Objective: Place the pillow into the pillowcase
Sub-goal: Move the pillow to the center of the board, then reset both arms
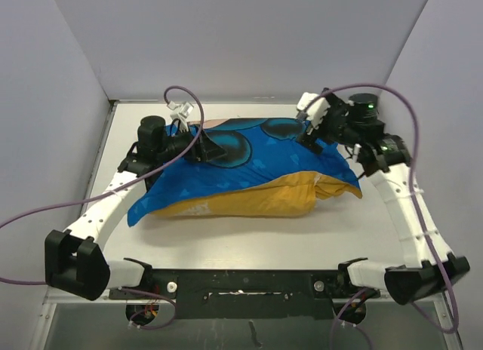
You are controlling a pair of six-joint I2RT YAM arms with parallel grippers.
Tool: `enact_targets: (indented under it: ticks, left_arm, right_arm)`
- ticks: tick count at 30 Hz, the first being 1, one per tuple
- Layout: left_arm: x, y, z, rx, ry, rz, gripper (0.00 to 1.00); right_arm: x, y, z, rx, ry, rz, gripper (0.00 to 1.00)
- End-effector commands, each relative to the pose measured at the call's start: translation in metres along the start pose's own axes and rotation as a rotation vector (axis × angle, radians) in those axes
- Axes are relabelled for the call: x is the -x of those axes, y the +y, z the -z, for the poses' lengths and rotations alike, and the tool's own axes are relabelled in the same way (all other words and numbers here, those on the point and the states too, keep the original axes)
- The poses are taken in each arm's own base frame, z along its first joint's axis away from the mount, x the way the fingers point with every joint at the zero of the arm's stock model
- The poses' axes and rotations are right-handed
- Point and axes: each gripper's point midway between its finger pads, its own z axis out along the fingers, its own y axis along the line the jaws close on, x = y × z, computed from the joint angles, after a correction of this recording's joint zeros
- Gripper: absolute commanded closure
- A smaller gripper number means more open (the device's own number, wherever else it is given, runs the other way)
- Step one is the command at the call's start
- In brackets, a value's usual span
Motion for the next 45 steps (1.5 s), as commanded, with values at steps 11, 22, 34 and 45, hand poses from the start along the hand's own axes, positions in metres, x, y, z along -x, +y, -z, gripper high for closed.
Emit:
enact_targets:
  ticks: [11,22,34,45]
  left_arm:
    - [0.107,-0.182,0.138,-0.182,-0.353,-0.434,0.02]
    - [0.107,-0.200,0.161,-0.177,-0.367,-0.512,0.02]
    - [0.103,-0.196,0.160,-0.156,-0.347,-0.520,0.02]
    - [0.094,-0.186,0.155,-0.153,-0.330,-0.482,0.02]
  right_arm:
    - [0.130,-0.046,0.170,-0.092,-0.411,-0.405,0.02]
    - [0.141,-0.064,0.187,-0.172,-0.434,-0.546,0.02]
    - [0.134,-0.059,0.189,-0.178,-0.419,-0.525,0.02]
    - [0.131,-0.051,0.189,-0.156,-0.420,-0.526,0.02]
